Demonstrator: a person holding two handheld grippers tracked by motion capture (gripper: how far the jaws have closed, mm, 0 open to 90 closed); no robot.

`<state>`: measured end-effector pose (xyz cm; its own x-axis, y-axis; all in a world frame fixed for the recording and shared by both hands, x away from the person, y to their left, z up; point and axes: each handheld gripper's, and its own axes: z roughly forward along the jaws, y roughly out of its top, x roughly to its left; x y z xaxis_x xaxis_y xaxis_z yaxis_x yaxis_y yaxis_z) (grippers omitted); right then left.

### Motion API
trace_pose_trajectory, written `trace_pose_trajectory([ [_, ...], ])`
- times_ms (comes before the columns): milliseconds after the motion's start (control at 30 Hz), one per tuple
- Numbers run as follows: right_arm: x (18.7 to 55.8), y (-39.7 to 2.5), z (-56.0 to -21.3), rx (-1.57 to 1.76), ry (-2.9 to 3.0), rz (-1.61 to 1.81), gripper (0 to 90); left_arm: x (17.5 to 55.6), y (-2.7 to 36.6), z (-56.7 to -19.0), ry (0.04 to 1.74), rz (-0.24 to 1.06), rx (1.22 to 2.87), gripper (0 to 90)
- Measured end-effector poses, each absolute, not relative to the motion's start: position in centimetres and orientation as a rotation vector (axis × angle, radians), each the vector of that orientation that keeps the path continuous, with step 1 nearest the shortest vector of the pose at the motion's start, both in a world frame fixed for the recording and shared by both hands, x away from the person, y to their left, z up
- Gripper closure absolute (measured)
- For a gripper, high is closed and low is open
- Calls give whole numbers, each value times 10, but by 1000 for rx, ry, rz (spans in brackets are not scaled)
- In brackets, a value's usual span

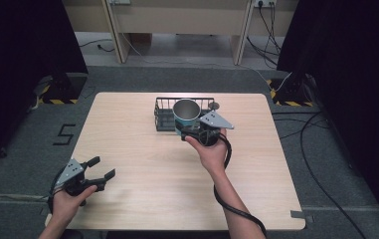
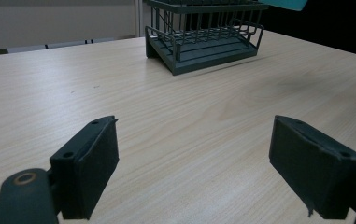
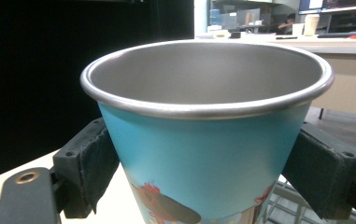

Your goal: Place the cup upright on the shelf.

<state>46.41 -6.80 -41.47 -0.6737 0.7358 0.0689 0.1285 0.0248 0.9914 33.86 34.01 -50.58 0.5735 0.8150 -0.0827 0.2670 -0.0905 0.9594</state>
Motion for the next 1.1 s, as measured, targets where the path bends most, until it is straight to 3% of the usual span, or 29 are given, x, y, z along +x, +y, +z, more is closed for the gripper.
trace_pose_trajectory([
  [1100,508,-66,-395,952,1761,1666,167,339,339,-505,914,585,1645,152],
])
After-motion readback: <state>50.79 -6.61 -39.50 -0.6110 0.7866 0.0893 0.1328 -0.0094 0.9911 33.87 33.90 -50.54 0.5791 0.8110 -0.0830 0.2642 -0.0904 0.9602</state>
